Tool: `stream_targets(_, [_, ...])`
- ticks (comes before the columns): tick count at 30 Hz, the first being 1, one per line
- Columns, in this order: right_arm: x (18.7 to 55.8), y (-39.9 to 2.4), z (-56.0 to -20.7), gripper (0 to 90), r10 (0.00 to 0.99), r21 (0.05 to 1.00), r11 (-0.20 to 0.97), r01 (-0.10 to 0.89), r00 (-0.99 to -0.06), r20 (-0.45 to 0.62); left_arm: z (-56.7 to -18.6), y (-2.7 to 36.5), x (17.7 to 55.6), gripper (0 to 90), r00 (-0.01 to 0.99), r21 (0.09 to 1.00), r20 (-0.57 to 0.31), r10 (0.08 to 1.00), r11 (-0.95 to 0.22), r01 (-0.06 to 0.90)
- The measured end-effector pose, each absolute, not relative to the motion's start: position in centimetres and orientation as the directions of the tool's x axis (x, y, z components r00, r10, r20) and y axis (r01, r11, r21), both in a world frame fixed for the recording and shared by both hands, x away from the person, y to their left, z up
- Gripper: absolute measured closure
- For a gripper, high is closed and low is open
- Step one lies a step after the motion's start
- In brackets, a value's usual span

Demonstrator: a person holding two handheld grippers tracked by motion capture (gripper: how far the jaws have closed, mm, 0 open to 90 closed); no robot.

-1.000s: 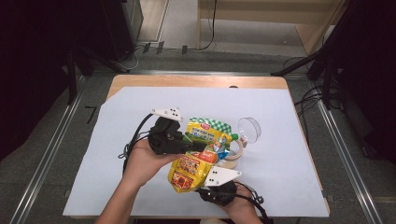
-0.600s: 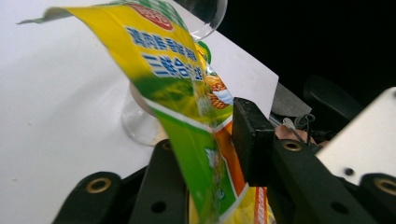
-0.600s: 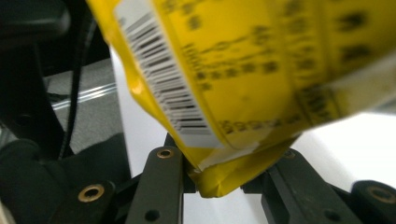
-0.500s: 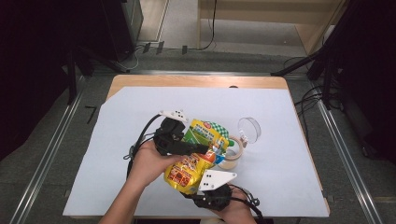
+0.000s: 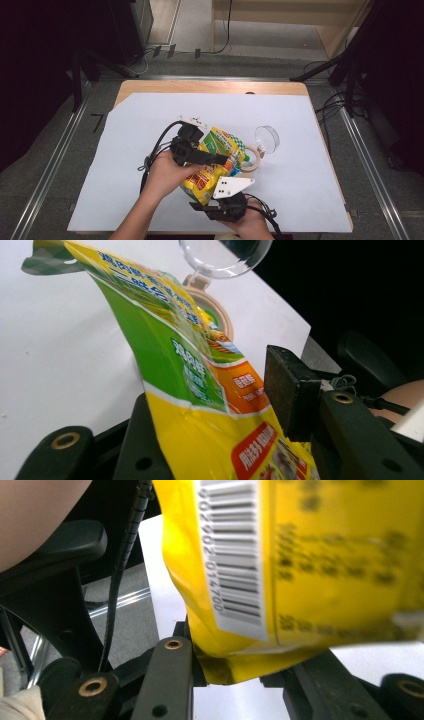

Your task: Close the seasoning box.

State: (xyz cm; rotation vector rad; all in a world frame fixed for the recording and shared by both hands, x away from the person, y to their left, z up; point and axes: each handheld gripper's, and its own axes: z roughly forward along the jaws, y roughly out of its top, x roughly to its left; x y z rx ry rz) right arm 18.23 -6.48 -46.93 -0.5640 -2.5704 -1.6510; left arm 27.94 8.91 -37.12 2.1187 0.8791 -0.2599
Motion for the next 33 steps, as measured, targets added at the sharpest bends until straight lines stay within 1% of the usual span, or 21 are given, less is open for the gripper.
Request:
stream_targets(3, [18.6,-6.3,-46.8,72.6,0.275,0.871,0.361,0.332,-0.931,0.241,-36.6,8.6,28.3,57.7,0.733,0.600,-0.454,0.507,-0.434,0.672])
stream_targets(5, [18.9,-6.0,-46.5,71.9,0.272,0.876,0.357,0.324,-0.933,0.234,-36.3,8.3,28.6,57.5,0.736,0.597,-0.451,0.504,-0.442,0.669])
stream_targets(7, [19.4,-5.6,-45.8,69.6,0.262,0.879,0.360,0.312,-0.938,0.226,-35.9,8.1,29.3,57.6,0.731,0.589,-0.472,0.492,-0.440,0.677])
stream_targets(14, [20.5,-5.5,-45.1,68.2,0.259,0.875,0.375,0.305,-0.941,0.217,-35.9,8.2,31.0,57.8,0.704,0.565,-0.519,0.484,-0.424,0.708])
stream_targets(16, [21.1,-5.6,-45.0,67.5,0.253,0.875,0.374,0.307,-0.942,0.223,-35.8,8.2,31.5,57.8,0.695,0.558,-0.520,0.496,-0.419,0.716])
stream_targets(18, [21.2,-5.6,-45.0,67.1,0.251,0.875,0.373,0.310,-0.941,0.227,-35.8,8.2,31.6,57.7,0.694,0.560,-0.522,0.496,-0.415,0.718])
stream_targets(20, [21.4,-5.6,-44.9,65.6,0.250,0.876,0.386,0.289,-0.947,0.203,-35.7,8.3,31.6,56.9,0.697,0.566,-0.521,0.493,-0.412,0.714])
stream_targets(25, [21.1,-5.5,-45.0,64.7,0.266,0.875,0.395,0.281,-0.946,0.184,-35.7,8.2,31.3,57.0,0.708,0.577,-0.511,0.488,-0.415,0.703])
stream_targets(29, [21.0,-5.5,-45.0,66.2,0.281,0.873,0.400,0.281,-0.944,0.175,-35.7,8.2,31.2,56.9,0.711,0.581,-0.511,0.483,-0.416,0.700])
stream_targets(33, [20.9,-5.5,-45.0,67.7,0.291,0.880,0.370,0.299,-0.937,0.196,-35.6,8.4,31.4,56.8,0.708,0.579,-0.535,0.461,-0.411,0.705])
